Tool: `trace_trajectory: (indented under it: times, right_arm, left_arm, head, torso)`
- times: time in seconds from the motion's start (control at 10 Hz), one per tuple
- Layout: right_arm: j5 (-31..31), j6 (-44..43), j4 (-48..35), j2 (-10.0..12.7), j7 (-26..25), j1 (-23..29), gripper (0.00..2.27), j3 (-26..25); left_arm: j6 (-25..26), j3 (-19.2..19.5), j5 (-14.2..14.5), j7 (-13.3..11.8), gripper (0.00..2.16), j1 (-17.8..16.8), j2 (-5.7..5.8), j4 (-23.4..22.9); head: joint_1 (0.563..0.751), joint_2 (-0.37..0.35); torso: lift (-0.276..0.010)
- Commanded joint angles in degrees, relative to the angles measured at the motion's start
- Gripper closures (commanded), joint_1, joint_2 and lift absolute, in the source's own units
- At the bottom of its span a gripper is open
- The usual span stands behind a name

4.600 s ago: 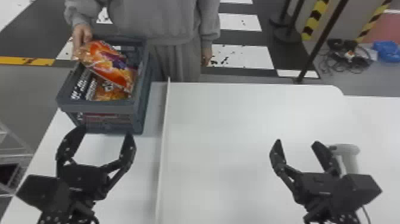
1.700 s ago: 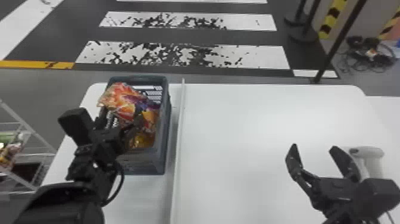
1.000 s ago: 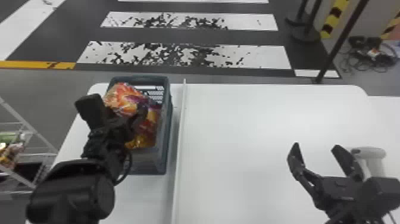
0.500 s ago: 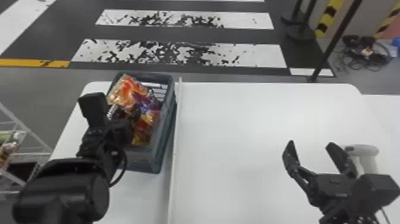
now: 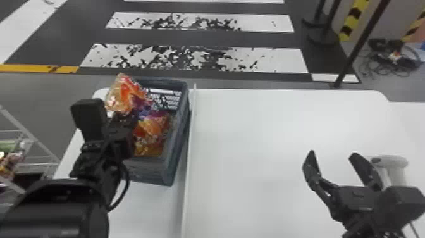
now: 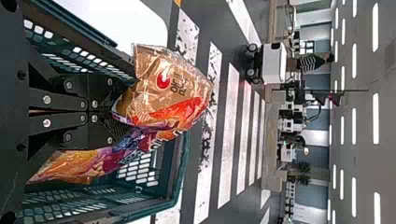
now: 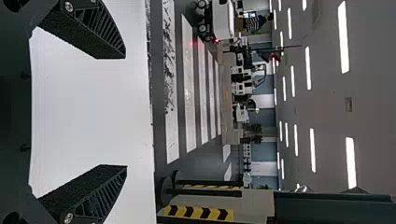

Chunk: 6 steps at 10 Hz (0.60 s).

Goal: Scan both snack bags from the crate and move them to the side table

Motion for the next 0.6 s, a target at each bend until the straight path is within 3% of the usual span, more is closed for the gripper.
trace_trajectory:
  times: [0.0, 0.4, 0.5]
  right_arm:
    - [0.0, 0.0, 0.1, 0.1, 0.0, 0.0, 0.08, -0.1]
    - [-0.4, 0.0, -0.3, 0.1, -0.1, 0.1, 0.08, -0.1]
    - [-0.4, 0.0, -0.6, 0.1, -0.1, 0.1, 0.08, -0.3]
  left_arm:
    - [0.0, -0.5, 0.3, 0.0, 2.14, 1.2, -0.41, -3.9]
    - [9.5, -4.1, 0.2, 1.7, 2.14, 0.2, -0.41, -16.6]
    - [9.9, -6.3, 0.8, 1.7, 2.14, 0.3, -0.41, -17.3]
  head:
    - [0.695, 0.028]
    - [0.695, 0.008]
    - [0.695, -0.006]
  torso:
    - [-0.075]
    - [-0.075]
    - [-0.075]
